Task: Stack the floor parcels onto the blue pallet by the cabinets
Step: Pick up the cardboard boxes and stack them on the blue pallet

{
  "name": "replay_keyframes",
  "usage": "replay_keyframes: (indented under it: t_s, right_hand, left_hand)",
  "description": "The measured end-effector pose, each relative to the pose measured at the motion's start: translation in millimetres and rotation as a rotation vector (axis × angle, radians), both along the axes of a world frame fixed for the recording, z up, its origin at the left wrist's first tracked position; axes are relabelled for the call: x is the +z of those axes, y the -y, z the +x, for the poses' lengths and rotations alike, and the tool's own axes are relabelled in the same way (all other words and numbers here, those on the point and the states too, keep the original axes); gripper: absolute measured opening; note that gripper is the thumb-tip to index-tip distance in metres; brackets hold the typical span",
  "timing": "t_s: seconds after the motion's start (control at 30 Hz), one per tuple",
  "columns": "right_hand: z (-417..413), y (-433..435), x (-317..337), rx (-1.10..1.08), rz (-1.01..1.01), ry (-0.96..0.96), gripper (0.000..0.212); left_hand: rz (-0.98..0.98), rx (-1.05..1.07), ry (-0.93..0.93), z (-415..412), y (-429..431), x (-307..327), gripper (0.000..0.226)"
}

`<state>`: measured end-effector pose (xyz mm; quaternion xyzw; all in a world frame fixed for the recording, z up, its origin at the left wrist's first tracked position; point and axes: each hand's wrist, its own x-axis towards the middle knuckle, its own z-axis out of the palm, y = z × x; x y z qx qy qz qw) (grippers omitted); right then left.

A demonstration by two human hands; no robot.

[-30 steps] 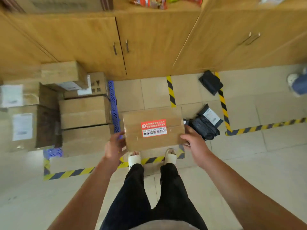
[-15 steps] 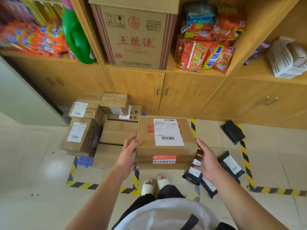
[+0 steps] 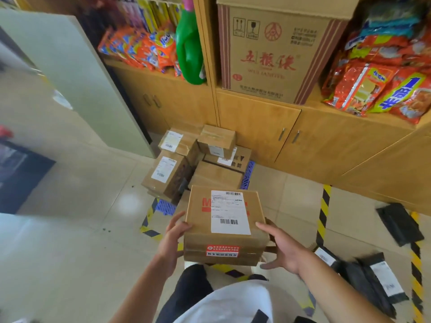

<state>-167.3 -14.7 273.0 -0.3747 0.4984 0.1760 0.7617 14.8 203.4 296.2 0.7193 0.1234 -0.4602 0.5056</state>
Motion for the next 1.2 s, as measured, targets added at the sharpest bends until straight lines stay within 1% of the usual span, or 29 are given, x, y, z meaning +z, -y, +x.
replay_keyframes:
  t_s: [0.1, 0.17, 0.27, 0.37, 0.43, 0.53, 0.67, 0.77, 0.83, 0.97, 1.1, 1.2]
  right_hand:
    - [34, -17, -10, -0.094, 0.062, -0.046, 0.036]
    - [61, -29, -21, -0.141, 0.043, -0.096, 0.035]
    - [100, -54, -41, -0.227, 0.000, -0.205, 0.036]
    - [132, -83, -61, -0.345, 0.007, -0.270, 0.035]
    - [150, -104, -74, -0.403, 0.002, -0.299, 0.032]
    - [174, -128, -95, -0.452, -0.016, -0.347, 0.035]
    - [209, -126, -132, -0.455, -0.049, -0.365, 0.038]
    - [239, -102, -174, -0.424, -0.087, -0.357, 0.040]
    - [259, -80, -207, -0.403, -0.109, -0.341, 0.044]
    - [297, -29, -276, -0.332, -0.174, -0.262, 0.044]
    - [326, 19, -341, -0.332, -0.208, -0.188, 0.044]
    - [343, 43, -376, -0.315, -0.232, -0.172, 0.052]
  left_hand:
    - [-0.007, -0.005, -0.036, 31, -6, -16, 0.057]
    - [-0.010, -0.043, -0.077, 56, -10, -28, 0.055]
    - [-0.013, -0.147, -0.132, 101, -19, -51, 0.057]
    - [0.009, -0.252, -0.156, 149, -31, -77, 0.060]
    - [0.019, -0.310, -0.179, 174, -34, -87, 0.055]
    - [0.047, -0.334, -0.241, 206, -36, -117, 0.034]
    - [0.097, -0.308, -0.285, 235, -28, -174, 0.035]
    - [0.162, -0.327, -0.203, 252, -6, -214, 0.036]
    - [0.211, -0.358, -0.131, 267, 11, -241, 0.041]
    - [0.303, -0.437, 0.023, 303, 46, -307, 0.045]
    - [0.293, -0.488, 0.183, 339, 92, -356, 0.042]
    - [0.297, -0.534, 0.262, 356, 120, -377, 0.051]
